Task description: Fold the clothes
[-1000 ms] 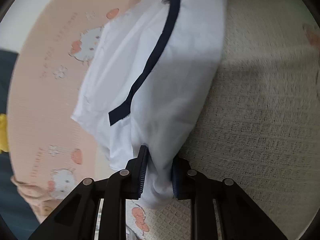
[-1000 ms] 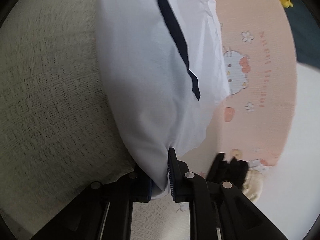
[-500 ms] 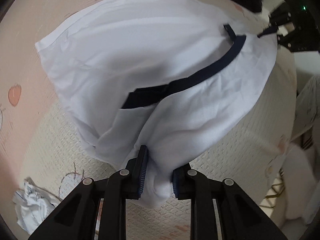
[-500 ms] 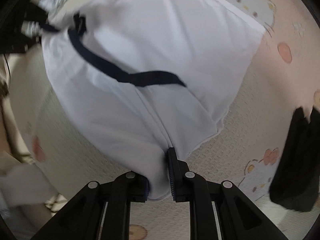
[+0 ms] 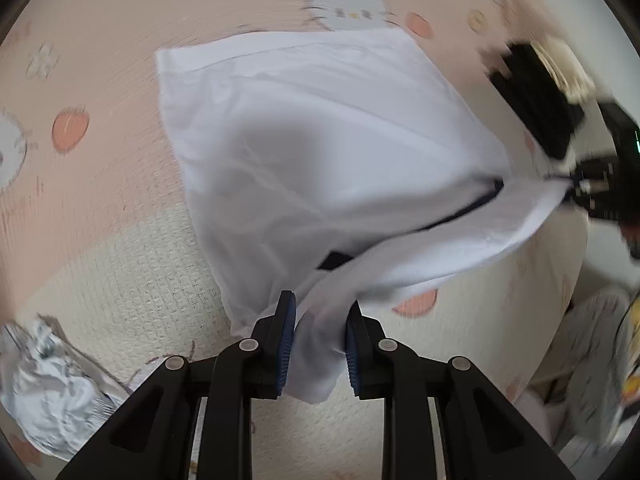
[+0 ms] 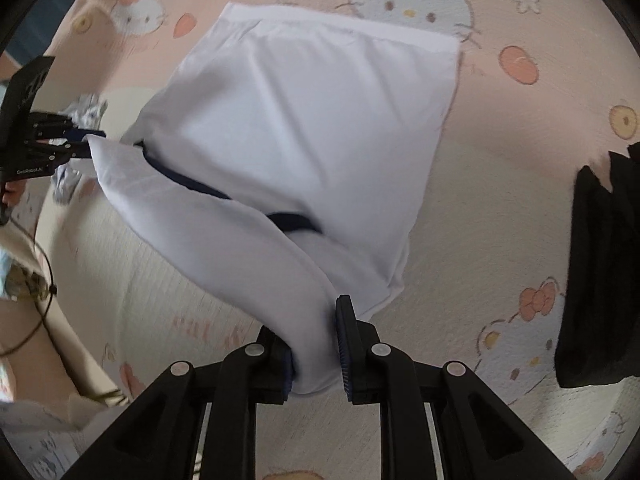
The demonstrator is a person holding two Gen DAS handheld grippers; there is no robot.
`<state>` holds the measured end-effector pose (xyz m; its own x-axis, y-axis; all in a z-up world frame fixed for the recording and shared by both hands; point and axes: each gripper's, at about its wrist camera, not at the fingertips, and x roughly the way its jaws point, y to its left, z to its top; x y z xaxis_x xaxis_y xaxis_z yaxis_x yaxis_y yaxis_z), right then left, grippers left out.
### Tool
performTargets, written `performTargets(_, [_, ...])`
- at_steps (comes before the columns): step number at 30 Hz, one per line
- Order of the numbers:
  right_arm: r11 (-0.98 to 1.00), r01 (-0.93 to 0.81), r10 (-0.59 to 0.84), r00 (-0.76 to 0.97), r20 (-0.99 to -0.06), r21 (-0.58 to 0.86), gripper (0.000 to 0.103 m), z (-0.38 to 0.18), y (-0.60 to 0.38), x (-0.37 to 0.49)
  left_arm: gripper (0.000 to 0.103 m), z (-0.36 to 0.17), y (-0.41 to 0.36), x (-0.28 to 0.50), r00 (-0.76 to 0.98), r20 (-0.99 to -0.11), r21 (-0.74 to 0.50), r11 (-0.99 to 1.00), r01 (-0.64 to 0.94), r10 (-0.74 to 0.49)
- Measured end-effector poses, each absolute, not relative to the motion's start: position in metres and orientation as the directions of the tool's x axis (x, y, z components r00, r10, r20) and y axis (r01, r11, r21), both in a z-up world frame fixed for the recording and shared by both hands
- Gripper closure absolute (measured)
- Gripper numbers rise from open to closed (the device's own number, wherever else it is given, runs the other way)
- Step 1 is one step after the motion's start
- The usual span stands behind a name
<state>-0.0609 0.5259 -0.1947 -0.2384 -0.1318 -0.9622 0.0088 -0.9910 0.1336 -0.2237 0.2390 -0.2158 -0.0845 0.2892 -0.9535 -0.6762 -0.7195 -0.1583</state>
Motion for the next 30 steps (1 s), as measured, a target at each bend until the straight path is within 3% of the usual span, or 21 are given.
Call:
performTargets(3, [-0.988, -0.044, -0.133, -0.262, -0.956, 0.149, 0.084, -0.192, 0.532, -0.067, 0.083, -0.221, 0.237, -0.236, -0.075, -0.953, -0.186, -0.760, -0.623, 0.294])
performTargets(6, [-0.984, -0.104, -0.112, -0.293, -0.949, 0.148, 0.075, -0.192, 0.542, -0.071, 0.083, -0.226, 0.236, -0.245, -0.078, -0.949, -0.205, -0.787, -0.582, 0.305])
performTargets(12, [-0.952, -0.237, -0.114, -0.306, -0.945, 0.192, 0.072, -0.203, 0.560, -0.083, 0.082, -0.239, 0.237, -0.261, -0.083, -0.943, -0.232, -0.819, -0.525, 0.321])
performTargets(16, [-0.936, -0.296, -0.108, -0.276, -0.955, 0.192, 0.063, -0.218, 0.565, -0.102, 0.061, -0.246, 0.236, -0.253, -0.033, -0.923, -0.335, -0.843, -0.421, 0.383])
performTargets(19, [-0.908, -0.357, -0.101, -0.322, -0.941, 0.220, 0.061, -0.212, 0.575, -0.098, 0.061, -0.238, 0.239, -0.271, -0.024, -0.879, -0.444, -0.835, -0.325, 0.477])
performTargets(21, [-0.890, -0.379, -0.106, -0.366, -0.925, 0.252, 0.050, -0.204, 0.582, -0.094, 0.059, -0.229, 0.238, -0.279, -0.044, -0.855, -0.486, -0.827, -0.283, 0.517])
performTargets(23, [-0.875, -0.387, -0.118, -0.416, -0.902, 0.293, 0.043, -0.192, 0.589, -0.085, 0.047, -0.219, 0.228, -0.279, -0.079, -0.838, -0.506, -0.824, -0.254, 0.539])
performTargets(30, [-0.889, -0.363, -0.067, -0.502, -0.862, 0.280, 0.041, -0.180, 0.579, -0.053, 0.045, -0.190, 0.194, -0.236, -0.268, -0.852, -0.338, -0.865, -0.372, 0.449])
